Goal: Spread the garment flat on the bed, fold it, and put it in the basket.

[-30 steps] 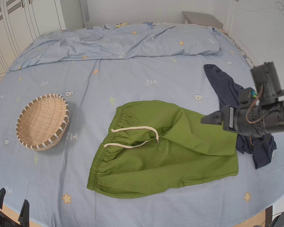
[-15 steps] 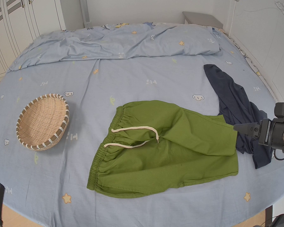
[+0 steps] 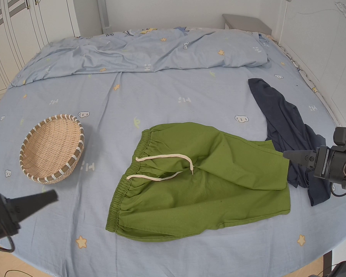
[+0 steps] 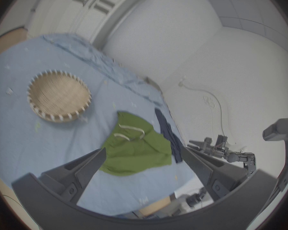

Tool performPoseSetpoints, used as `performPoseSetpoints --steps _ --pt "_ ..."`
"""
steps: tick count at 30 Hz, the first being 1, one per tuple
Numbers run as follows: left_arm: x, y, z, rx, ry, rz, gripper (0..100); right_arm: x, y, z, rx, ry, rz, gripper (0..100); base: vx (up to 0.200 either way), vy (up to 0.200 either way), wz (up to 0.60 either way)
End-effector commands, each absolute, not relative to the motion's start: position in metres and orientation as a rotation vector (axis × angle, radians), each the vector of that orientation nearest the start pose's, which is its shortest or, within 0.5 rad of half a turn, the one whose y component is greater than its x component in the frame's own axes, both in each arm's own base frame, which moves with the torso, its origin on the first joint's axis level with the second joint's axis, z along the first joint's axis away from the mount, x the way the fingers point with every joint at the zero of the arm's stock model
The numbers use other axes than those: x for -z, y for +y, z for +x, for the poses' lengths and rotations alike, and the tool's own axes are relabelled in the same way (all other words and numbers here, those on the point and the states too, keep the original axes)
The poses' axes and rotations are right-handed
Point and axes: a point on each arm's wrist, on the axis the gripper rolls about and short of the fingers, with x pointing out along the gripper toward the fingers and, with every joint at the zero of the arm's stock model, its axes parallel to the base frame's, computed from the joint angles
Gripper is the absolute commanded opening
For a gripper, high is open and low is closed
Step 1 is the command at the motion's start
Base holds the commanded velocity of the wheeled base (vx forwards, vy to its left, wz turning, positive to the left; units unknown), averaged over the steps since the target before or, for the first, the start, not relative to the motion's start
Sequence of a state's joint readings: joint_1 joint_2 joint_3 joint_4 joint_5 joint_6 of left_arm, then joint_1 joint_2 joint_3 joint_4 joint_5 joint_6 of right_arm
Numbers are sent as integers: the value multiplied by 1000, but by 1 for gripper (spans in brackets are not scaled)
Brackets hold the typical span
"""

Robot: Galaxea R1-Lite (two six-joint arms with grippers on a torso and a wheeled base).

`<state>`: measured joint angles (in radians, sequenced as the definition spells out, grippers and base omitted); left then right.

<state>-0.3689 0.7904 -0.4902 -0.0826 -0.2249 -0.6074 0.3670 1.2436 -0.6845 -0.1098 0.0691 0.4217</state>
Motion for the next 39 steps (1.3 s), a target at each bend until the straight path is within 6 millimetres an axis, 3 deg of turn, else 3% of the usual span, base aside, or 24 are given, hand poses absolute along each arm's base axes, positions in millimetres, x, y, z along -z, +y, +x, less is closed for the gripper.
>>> performPoseSetpoints --steps 1,7,18,24,39 --pt "-117 -50 177 595 1015 -757 100 -198 67 172 -401 570 362 100 0 0 0" --pt "-70 -35 202 530 1124 -647 100 -195 65 172 -391 574 363 100 0 0 0" --pt "-64 -27 217 487 1123 -678 100 -195 61 175 -367 566 370 100 0 0 0" --pt "-55 -30 230 483 1161 -689 100 -192 62 178 -361 582 363 100 0 0 0" --pt "-54 -47 243 484 1199 -767 100 -191 59 180 -347 582 366 100 0 0 0"
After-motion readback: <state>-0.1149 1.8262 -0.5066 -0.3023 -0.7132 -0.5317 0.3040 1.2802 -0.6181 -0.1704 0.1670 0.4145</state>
